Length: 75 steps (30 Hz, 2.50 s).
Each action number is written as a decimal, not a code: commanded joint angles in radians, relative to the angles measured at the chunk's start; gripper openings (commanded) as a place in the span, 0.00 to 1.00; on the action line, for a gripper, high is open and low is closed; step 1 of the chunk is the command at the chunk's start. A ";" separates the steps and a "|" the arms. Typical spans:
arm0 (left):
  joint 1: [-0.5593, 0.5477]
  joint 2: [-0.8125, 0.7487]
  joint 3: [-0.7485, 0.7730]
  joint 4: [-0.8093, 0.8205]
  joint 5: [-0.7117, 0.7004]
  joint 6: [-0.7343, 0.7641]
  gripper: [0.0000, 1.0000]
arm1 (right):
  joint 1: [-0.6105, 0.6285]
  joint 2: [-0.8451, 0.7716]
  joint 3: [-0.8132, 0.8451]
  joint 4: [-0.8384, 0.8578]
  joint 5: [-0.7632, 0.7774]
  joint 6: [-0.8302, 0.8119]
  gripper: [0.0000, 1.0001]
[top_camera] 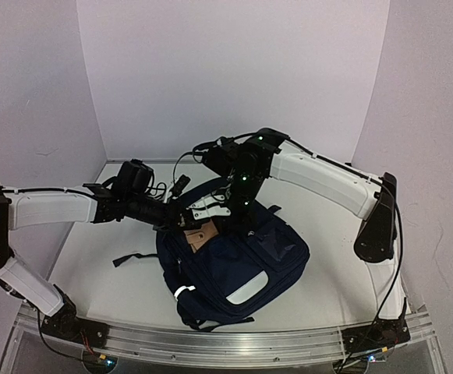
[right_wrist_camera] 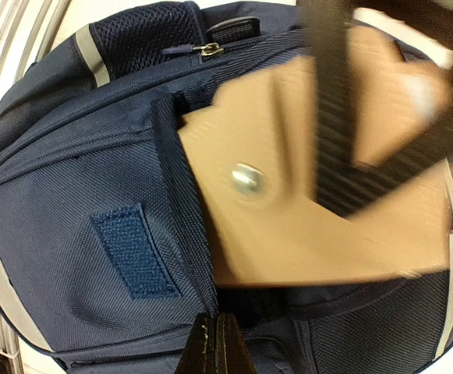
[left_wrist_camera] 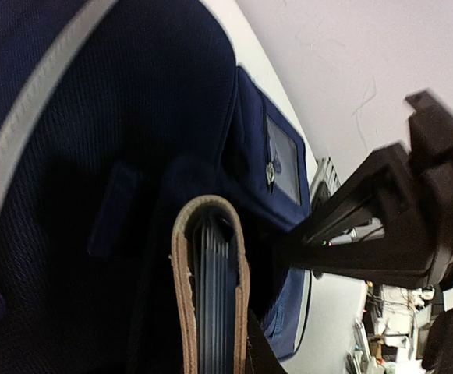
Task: Pack the student bag
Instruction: Place the personal item in the student bag.
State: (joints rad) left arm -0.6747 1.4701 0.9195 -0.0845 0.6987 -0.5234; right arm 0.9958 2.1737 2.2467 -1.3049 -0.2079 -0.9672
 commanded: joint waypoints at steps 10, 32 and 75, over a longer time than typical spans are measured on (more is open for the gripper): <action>-0.022 0.184 0.090 0.047 0.086 -0.029 0.13 | 0.011 -0.079 0.075 0.016 -0.040 0.020 0.00; -0.142 0.158 0.086 0.002 -0.090 -0.052 0.43 | 0.019 -0.091 0.031 0.072 -0.016 0.026 0.00; -0.166 0.144 0.154 -0.140 -0.043 -0.052 0.03 | -0.006 -0.141 -0.103 0.175 0.045 0.039 0.00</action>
State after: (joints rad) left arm -0.8374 1.6611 1.0599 -0.2196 0.6633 -0.5767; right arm 1.0036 2.1033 2.1383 -1.2226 -0.1934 -0.9333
